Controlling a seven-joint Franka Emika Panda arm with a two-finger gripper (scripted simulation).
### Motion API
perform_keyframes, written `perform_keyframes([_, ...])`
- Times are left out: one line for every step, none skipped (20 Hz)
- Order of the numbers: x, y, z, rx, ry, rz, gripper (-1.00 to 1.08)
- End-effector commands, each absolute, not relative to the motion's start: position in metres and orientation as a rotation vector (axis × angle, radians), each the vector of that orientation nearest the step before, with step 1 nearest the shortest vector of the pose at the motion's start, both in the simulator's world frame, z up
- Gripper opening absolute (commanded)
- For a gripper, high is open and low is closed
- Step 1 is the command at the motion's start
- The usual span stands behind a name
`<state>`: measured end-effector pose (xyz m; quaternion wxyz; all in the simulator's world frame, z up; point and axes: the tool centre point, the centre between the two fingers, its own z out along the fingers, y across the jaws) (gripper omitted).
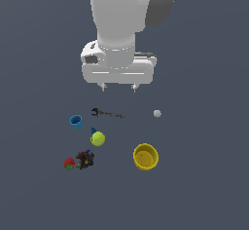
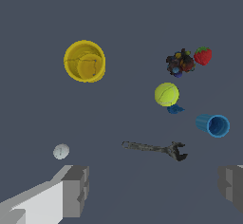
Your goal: Pick up a designated object from a clutter of objects.
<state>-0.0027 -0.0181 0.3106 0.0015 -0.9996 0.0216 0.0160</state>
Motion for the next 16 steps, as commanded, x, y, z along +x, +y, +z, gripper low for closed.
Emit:
perform_keyframes([-0.003,-0.018,0.311,-3.138,0.068,0.050,1.00])
perform_keyframes([-0.003,-0.018,0.311,-3.138,0.066,0.051,1.00])
perform_keyframes([-0.003,-0.017,0.311,-3.138,0.060,0.053,1.00])
perform_keyframes([-0.004,-0.016,0.311,-3.139,0.050,0.056,1.00])
perform_keyframes([-0.005,-0.014,0.311,-3.140,0.036,0.060,1.00])
perform_keyframes([-0.006,-0.011,0.311,-3.142,0.018,0.066,1.00])
perform_keyframes([-0.007,-0.009,0.311,-3.143,-0.002,0.072,1.00])
perform_keyframes([-0.008,-0.006,0.311,-3.144,-0.019,0.077,1.00])
perform_keyframes([-0.009,-0.005,0.311,-3.145,-0.032,0.081,1.00])
perform_keyframes([-0.010,-0.003,0.311,-3.146,-0.041,0.084,1.00])
perform_keyframes([-0.010,-0.003,0.311,-3.146,-0.046,0.085,1.00])
perform_keyframes([-0.010,-0.003,0.311,-3.146,-0.046,0.085,1.00])
perform_keyframes([-0.010,-0.003,0.311,-3.146,-0.042,0.084,1.00])
perform_keyframes([-0.010,-0.004,0.311,-3.146,-0.040,0.084,1.00])
perform_keyframes([-0.010,-0.004,0.312,-3.146,-0.039,0.084,1.00])
perform_keyframes([-0.010,-0.004,0.312,-3.146,-0.039,0.084,1.00])
